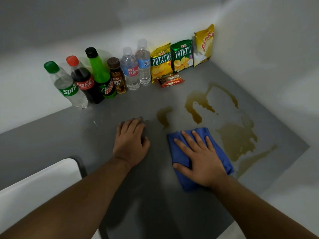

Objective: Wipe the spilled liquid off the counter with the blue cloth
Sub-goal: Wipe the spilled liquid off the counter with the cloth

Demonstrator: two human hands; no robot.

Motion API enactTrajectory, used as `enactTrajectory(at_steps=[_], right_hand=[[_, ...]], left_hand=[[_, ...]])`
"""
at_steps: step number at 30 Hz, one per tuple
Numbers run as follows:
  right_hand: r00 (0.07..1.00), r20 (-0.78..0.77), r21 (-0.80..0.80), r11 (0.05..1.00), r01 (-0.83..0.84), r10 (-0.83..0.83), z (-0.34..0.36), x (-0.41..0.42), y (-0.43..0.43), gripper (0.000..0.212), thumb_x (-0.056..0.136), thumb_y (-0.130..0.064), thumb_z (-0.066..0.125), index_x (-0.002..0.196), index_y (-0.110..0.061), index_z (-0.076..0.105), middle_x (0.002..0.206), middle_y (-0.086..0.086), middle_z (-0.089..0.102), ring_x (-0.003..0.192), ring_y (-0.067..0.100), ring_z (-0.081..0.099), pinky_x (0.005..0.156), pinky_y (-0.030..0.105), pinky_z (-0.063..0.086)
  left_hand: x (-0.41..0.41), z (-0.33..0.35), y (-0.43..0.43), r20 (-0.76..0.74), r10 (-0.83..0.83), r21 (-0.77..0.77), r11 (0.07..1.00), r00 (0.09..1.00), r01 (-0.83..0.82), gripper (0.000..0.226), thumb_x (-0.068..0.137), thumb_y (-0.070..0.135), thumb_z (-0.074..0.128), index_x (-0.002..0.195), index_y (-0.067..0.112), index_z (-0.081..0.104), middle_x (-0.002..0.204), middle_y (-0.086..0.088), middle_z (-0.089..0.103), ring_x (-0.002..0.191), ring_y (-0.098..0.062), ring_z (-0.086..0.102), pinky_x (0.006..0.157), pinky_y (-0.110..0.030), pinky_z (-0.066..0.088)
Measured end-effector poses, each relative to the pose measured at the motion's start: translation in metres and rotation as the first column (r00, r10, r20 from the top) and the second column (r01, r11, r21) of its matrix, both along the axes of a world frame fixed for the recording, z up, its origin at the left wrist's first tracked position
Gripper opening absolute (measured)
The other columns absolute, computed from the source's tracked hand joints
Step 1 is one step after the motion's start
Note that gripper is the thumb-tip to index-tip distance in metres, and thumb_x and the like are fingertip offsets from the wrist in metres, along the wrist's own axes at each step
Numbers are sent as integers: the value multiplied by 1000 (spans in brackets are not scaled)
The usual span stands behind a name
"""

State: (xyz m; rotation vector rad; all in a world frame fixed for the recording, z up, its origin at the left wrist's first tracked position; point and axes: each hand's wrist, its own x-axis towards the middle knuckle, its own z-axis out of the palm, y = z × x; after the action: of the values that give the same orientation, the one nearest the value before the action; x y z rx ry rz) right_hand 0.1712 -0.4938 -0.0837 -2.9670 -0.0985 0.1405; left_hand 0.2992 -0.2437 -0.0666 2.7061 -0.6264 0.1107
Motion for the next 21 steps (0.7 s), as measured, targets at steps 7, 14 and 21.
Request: enactTrajectory(at_steps=[7, 14, 21], right_hand=[[984, -88, -41, 987, 153, -156, 7, 65, 9, 89, 85, -92, 15, 162, -50, -5, 174, -9, -9, 159, 32, -12, 122, 69, -6], [998, -45, -6, 999, -45, 45, 6, 38, 32, 76, 99, -78, 15, 165, -41, 7, 175, -8, 0, 160, 24, -11, 126, 60, -4], [998, -31, -20, 998, 51, -52, 6, 38, -8, 78, 95, -82, 20, 163, -48, 2, 174, -13, 0, 160, 24, -8, 125, 63, 2]], left_hand=[[-2, -4, -1, -15, 21, -10, 1000, 1000, -21, 48, 87, 27, 60, 133, 12, 61, 149, -8, 53, 139, -31, 45, 122, -55, 27], [-1, -6, 0, -23, 17, -11, 1000, 1000, -18, 49, 88, 29, 57, 134, 12, 60, 150, -8, 52, 140, -31, 45, 122, -54, 27], [-1, -7, 0, -16, 19, -17, 1000, 1000, -20, 48, 89, 29, 57, 134, 12, 60, 150, -8, 53, 141, -30, 44, 122, -54, 28]])
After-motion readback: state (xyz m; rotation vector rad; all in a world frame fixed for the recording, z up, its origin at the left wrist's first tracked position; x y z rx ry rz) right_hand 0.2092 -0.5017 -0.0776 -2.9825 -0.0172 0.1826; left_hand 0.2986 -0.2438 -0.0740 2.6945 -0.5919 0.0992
